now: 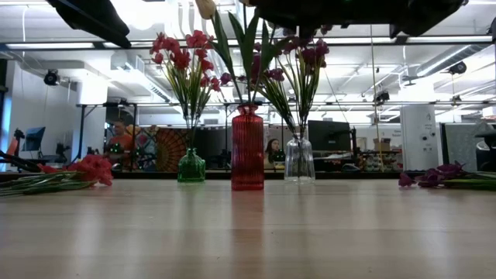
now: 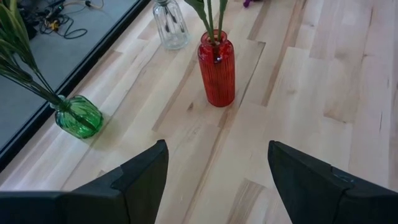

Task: Sort flowers into vase by color
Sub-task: Put the purple flowers into the transparent vase

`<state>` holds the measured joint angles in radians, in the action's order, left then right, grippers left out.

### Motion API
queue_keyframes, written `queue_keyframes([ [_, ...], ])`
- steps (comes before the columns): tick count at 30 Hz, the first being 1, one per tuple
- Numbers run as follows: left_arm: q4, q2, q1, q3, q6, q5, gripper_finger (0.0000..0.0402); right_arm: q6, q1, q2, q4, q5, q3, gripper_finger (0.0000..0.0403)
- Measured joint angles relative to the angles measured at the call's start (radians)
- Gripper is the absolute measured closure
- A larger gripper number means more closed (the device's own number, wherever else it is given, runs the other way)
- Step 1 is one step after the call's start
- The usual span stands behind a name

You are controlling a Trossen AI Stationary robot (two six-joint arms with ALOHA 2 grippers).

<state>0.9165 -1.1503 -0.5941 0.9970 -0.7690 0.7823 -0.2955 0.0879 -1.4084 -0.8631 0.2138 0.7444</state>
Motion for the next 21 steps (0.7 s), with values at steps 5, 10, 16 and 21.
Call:
queue_keyframes([
  [5, 0.0, 0.0, 0.0, 0.0, -0.014, -0.016, 0.0145, -0.012, 0.027, 0.034, 0.069, 0.046, 0.0, 0.0186],
  [10, 0.001, 0.0, 0.0, 0.0, -0.035, -0.083, 0.0145, 0.003, 0.076, 0.1, 0.217, 0.161, 0.0, 0.0186],
  [16, 0.001, 0.0, 0.0, 0.0, -0.092, -0.121, 0.0145, 0.062, 0.136, 0.19, 0.352, 0.206, 0.0, 0.0186],
  [21, 0.004, 0.0, 0.0, 0.0, -0.144, -0.121, 0.0145, 0.182, 0.176, 0.266, 0.494, 0.207, 0.0, 0.0186],
])
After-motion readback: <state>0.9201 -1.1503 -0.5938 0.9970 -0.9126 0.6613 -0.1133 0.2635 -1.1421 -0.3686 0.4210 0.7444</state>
